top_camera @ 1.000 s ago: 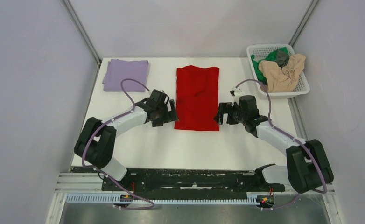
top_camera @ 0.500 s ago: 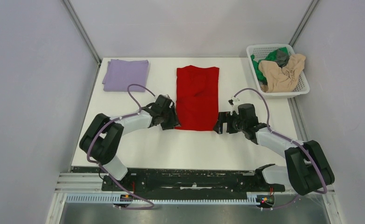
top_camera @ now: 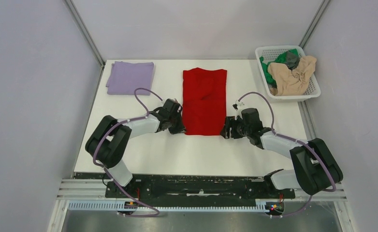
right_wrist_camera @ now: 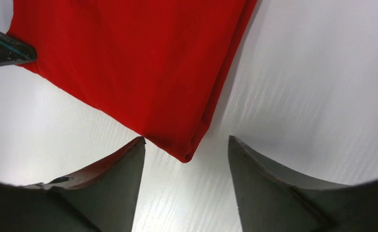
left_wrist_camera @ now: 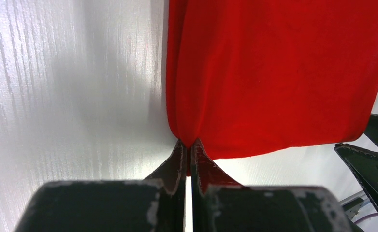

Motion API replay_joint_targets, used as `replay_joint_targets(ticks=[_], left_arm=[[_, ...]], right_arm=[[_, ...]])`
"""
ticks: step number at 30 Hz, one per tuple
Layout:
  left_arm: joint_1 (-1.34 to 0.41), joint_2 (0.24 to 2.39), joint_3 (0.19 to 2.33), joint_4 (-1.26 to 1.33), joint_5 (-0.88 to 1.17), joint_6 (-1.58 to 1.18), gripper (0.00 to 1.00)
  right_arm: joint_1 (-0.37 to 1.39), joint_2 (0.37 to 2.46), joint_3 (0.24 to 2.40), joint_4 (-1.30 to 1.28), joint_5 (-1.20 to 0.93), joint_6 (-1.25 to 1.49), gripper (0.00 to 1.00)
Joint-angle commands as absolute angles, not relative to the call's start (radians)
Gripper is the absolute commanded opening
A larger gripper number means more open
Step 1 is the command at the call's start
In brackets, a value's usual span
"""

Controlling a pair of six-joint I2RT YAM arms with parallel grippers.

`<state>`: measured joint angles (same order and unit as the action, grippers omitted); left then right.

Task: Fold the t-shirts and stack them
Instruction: Grab one side of the 2/3 rectangular tshirt with both arms, then fold the long partially folded tshirt into a neat square

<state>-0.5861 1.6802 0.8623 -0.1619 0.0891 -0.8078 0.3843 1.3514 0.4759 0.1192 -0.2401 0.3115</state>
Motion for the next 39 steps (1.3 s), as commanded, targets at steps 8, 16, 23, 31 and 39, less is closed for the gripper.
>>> replay_joint_targets(ticks=[8, 16, 23, 31, 39], left_arm=[[-0.604, 1.686, 0.823, -0.192, 0.057, -0.841, 0.02], [-0.688, 1.494, 0.733, -0.273, -0.019, -0.866, 0.02], [-0.910, 1.117, 0.649, -0.576, -0.205, -1.000, 0.02], [-0.991, 0.798, 0.712, -0.594, -0.245, -0.976, 0.02], [-0.960, 0.892, 0.862, -0.646, -0.481, -0.929, 0.02]], right_arm=[[0.432, 1.418, 0.460, 0.165, -0.215, 0.359, 0.25], [0.480, 1.248, 0.396, 0.023, -0.279, 0.342, 0.00], [0.523, 0.883, 0.339, -0.289, -0.419, 0.266, 0.00], [0.525, 0.715, 0.488, -0.403, -0.497, 0.217, 0.00], [0.524, 0.809, 0.633, -0.220, -0.309, 0.296, 0.00]])
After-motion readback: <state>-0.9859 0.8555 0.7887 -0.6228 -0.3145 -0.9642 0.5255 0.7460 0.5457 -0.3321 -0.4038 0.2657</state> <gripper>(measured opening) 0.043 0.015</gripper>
